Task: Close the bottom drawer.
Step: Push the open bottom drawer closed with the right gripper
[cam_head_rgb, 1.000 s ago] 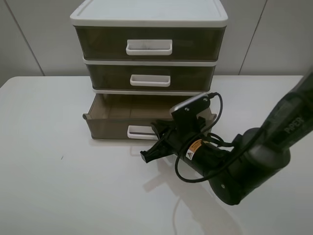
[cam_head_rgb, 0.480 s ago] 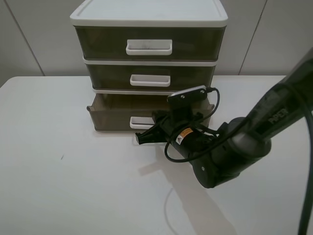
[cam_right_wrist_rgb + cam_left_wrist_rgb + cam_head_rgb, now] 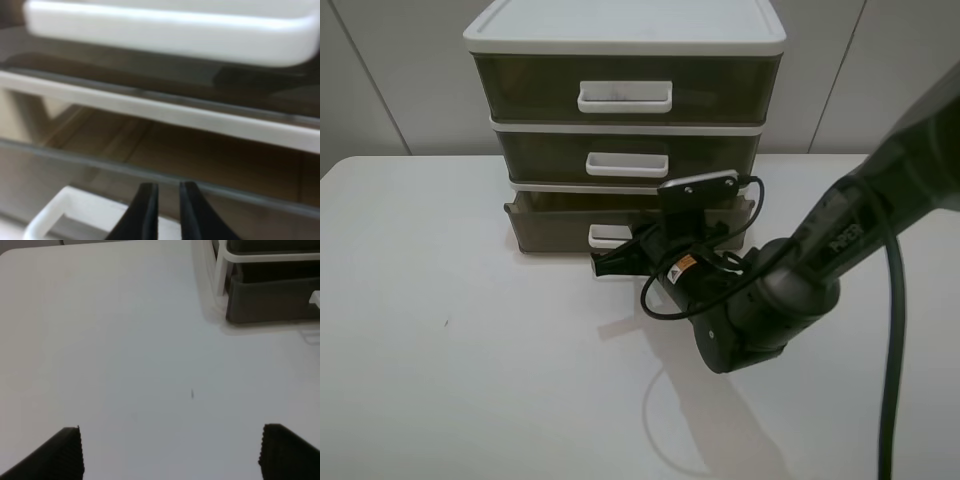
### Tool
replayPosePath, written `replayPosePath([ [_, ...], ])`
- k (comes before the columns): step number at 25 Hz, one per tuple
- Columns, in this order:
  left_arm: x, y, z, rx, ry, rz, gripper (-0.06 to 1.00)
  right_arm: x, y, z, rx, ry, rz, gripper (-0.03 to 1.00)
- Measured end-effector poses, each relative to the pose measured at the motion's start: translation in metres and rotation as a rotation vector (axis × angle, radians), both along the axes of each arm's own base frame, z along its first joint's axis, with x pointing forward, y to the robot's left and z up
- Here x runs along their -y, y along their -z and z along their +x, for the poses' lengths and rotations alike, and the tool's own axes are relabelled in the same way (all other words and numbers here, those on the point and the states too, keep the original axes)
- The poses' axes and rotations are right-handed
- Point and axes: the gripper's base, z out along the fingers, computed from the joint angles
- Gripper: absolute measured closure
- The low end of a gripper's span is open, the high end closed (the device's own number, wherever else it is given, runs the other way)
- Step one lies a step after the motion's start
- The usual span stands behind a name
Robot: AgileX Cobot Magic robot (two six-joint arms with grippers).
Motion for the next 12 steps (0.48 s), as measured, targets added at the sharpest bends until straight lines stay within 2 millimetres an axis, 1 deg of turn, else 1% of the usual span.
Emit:
replayPosePath([
  [4, 0.0, 0.0, 0.0, 0.0, 0.0, 0.0, 0.23, -0.004, 0.0, 0.004, -0.011, 0.011, 0.009, 0.95],
  [8, 0.0, 0.0, 0.0, 0.0, 0.0, 0.0, 0.23, -0.009, 0.006, 0.008, -0.046, 0.007, 0.005, 0.95],
  [12, 0.0, 0.0, 0.0, 0.0, 0.0, 0.0, 0.23, -0.016, 0.006, 0.008, -0.047, 0.002, 0.014, 0.95],
])
